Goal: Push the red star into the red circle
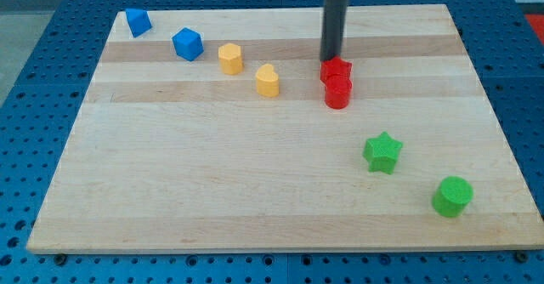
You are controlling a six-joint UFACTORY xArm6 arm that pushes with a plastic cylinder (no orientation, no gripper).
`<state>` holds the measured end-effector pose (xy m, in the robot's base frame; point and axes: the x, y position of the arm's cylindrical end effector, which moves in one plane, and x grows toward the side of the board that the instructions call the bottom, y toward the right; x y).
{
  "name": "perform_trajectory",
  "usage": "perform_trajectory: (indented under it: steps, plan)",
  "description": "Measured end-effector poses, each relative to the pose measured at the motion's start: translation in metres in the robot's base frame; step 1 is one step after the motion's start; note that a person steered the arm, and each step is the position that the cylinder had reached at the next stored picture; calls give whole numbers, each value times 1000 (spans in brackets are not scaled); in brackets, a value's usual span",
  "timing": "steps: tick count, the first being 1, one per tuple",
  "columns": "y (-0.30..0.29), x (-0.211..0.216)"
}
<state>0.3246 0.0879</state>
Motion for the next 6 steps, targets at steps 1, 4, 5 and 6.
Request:
perform_trajectory:
  steps: [1,4,5,6]
  plan:
    - [9,4]
    - [-6,32]
    - [-24,33]
    - [-42,43]
